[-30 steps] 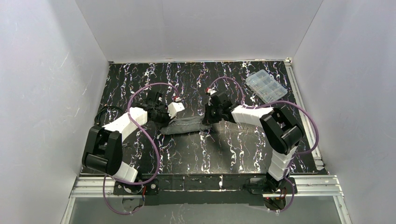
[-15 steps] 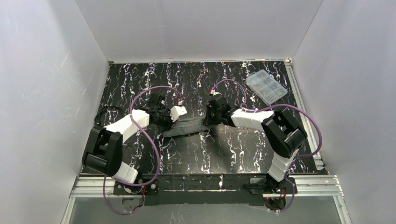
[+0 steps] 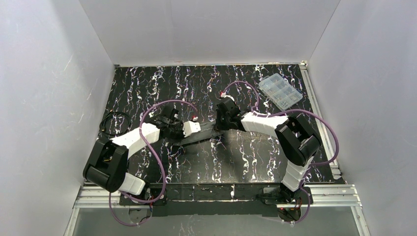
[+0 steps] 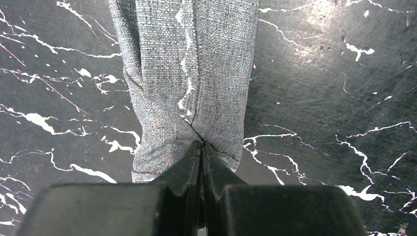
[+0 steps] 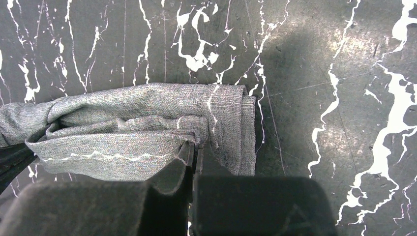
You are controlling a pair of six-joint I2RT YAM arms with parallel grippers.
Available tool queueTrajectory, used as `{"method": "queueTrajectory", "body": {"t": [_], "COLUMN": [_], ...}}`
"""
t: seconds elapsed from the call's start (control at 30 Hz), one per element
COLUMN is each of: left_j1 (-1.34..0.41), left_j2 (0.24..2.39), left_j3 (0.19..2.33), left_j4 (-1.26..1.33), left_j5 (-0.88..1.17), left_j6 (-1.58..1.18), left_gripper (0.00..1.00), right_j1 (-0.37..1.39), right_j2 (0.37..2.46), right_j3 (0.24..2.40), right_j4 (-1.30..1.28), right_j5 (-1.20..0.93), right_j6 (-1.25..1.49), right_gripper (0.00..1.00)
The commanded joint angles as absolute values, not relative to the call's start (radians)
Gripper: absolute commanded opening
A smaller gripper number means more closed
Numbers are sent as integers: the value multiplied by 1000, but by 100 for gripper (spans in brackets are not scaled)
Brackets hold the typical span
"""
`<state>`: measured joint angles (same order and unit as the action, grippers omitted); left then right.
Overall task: Fold the napkin into a case and place the utensils inside
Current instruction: Fold the smaller rectangle-folded napkin at the center of the board, then smooth out the smaller rectangle-folded napkin at the center of the board.
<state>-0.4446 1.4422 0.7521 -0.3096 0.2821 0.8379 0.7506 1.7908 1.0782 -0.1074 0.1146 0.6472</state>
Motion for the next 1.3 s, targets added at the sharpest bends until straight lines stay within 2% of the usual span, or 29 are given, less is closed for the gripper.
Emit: {"method": "queueTrajectory", "body": {"t": [0.0, 0.13, 0.17, 0.37, 0.5, 0.7, 0.83, 0.93, 1.1, 1.27], "left_j1": [-463, -456, -454, -454, -454, -454, -455, -454, -454, -455], "left_j2": [1463, 1468, 1466, 1488, 1503, 1526, 1517, 1518, 1518, 1518], "left_j3": [702, 703, 697, 693, 697, 719, 707, 707, 712, 723], "left_j4": [-356, -371, -369, -362, -355, -368, -362, -360, -357, -361], "left_j5": [228, 209, 207, 198, 199, 196, 196, 197, 199, 194], "left_j6": [868, 872, 875, 869, 856, 818, 813, 807, 804, 804], "left_gripper": [0, 0, 0, 0, 0, 0, 0, 0, 0, 0], "right_j1": [733, 719, 713, 669, 638, 583, 564, 566, 615, 631], "right_j2": [1834, 1877, 1885, 1824, 1699, 1564, 1436, 1424, 1591, 1836], "right_j3": [1119, 1127, 1126, 1087, 1027, 882, 712, 627, 568, 674], "right_j4": [-114, -121, -119, -104, 7, 171, 386, 577, 1033, 1106], "right_j5": [150, 136, 131, 115, -24, -231, -376, -512, -653, -658], "right_j6": [628, 612, 608, 580, 600, 704, 757, 822, 1023, 1042], "right_gripper": [1, 1, 5, 42, 52, 52, 50, 46, 41, 34]}}
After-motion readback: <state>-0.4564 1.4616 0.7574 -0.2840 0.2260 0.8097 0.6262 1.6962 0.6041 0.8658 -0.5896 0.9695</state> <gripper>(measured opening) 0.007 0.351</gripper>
